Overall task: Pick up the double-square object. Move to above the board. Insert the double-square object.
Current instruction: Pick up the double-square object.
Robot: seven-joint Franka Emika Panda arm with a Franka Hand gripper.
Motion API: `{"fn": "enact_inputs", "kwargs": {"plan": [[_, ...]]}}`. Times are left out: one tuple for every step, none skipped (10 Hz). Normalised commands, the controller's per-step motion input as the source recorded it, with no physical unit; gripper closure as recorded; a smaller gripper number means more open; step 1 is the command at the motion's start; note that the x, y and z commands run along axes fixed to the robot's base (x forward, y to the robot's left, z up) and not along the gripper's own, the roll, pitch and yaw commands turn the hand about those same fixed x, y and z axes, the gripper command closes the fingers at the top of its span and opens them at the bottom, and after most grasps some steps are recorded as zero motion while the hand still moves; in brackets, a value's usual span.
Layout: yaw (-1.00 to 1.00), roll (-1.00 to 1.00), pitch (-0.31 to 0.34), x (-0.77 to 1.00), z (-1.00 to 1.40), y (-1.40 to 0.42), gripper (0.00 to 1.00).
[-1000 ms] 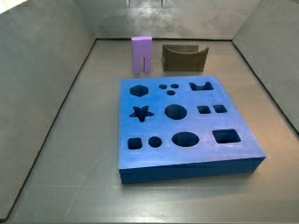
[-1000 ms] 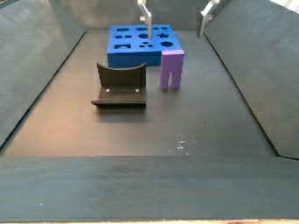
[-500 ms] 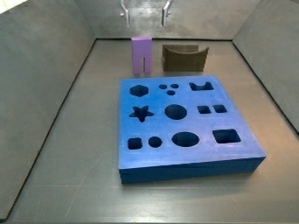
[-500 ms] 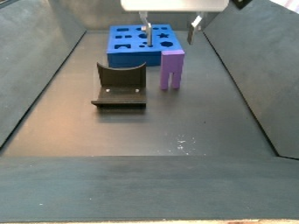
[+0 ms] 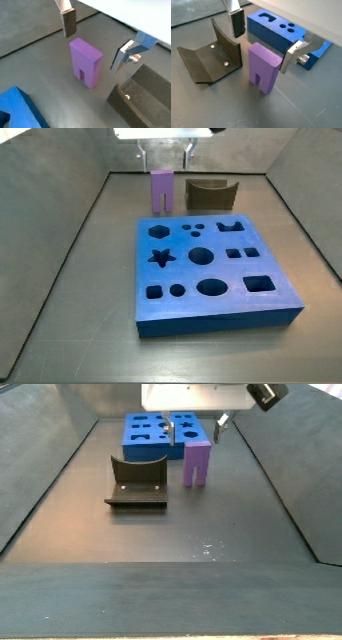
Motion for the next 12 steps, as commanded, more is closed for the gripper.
{"fn": "enact_inputs", "kwargs": {"plan": [[0.28, 0.47, 0.0, 0.0, -0.3, -0.19, 0.0], [0.32, 0.68, 0.08, -0.03, -0.23, -0.2, 0.0], [0.21, 0.57, 0.2, 0.01, -0.31, -0.14, 0.0], [0.05, 0.1, 0.12, 0.0, -0.26, 0.0, 0.0], [0.0, -0.03, 0.069, 0.0, -0.23, 0.18, 0.0], [-0.01, -0.13, 0.04, -0.05, -0.15, 0.2, 0.0], [-0.03, -0.19, 0.0, -0.02, -0.07, 0.09, 0.0], [0.0, -0.08, 0.0, 0.0, -0.03, 0.0, 0.0], [0.0, 0.0, 0.0, 0.0, 0.0, 0.0, 1.0], [0.0, -0.39, -0.029, 0.0, 0.0, 0.33, 1.0], [0.0, -0.89, -0.083, 0.0, 0.03, 0.57, 1.0], [0.03, -1.0, -0.066, 0.0, 0.05, 0.65, 1.0]]}}
